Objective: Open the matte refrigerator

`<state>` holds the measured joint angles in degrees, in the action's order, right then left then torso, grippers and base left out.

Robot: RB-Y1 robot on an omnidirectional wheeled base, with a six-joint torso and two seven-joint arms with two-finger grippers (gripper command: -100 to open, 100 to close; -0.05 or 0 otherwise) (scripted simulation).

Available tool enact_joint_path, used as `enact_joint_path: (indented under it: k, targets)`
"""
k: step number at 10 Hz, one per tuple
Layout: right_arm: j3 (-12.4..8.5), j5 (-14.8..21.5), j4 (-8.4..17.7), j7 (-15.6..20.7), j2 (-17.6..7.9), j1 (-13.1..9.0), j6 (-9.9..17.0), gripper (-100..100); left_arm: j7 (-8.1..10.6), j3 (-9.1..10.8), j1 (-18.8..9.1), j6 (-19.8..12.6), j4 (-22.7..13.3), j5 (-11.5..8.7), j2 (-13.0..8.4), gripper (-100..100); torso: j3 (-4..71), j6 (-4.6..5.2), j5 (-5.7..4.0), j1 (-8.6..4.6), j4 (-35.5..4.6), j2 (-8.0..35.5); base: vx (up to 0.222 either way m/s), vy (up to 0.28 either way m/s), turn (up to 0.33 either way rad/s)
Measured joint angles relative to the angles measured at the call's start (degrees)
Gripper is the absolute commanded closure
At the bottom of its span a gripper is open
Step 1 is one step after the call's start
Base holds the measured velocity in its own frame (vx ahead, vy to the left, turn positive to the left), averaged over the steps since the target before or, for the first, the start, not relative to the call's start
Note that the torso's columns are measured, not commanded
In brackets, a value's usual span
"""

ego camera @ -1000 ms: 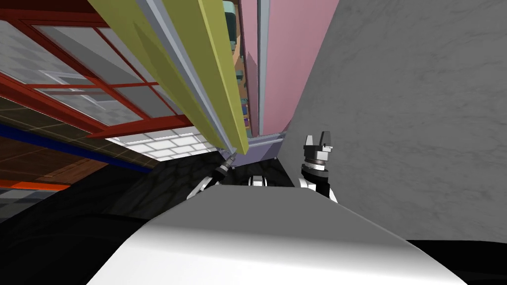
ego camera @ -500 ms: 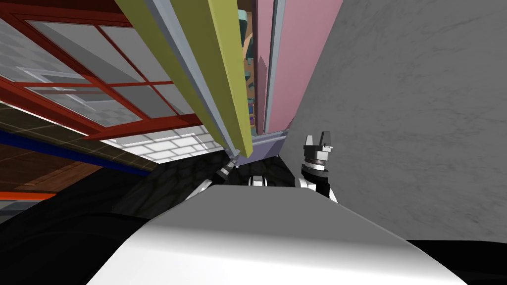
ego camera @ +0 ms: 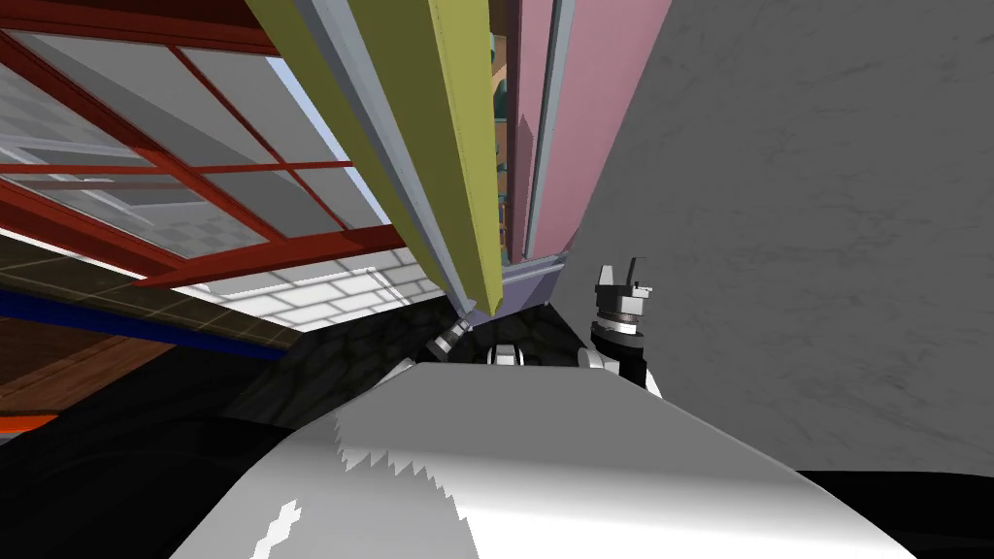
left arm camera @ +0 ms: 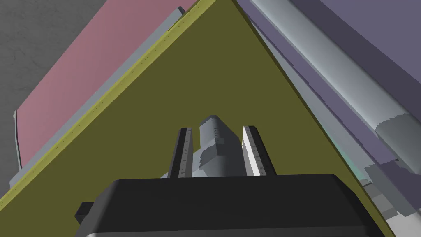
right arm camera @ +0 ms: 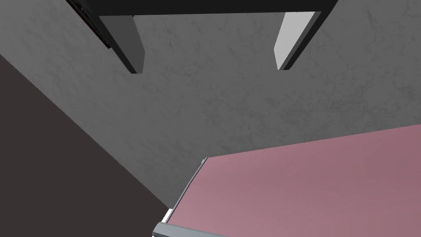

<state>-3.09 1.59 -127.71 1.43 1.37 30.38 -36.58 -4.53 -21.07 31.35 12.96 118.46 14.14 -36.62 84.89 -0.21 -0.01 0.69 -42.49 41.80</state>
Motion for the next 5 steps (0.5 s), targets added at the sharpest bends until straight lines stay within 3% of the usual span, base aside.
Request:
enact_joint_path:
  k: [2, 5]
  targets:
    - [0.0, 0.0, 0.0, 0.0, 0.0, 0.0, 0.0, 0, 0.01, -0.73, 0.5, 0.9, 0.7, 0.3, -1.2, 100, -0.1, -0.03, -0.06, -0.18, 0.0, 0.2, -0.098, 0.192, -0.076]
    - [0.0, 0.0, 0.0, 0.0, 0.0, 0.0, 0.0, 0, -0.15, -3.24, 1.9, 2.8, 2.2, 1.1, -3.7, 100, 0.1, 0.1, -0.08, -0.21, -0.1, 0.0, -0.024, 0.25, -0.106]
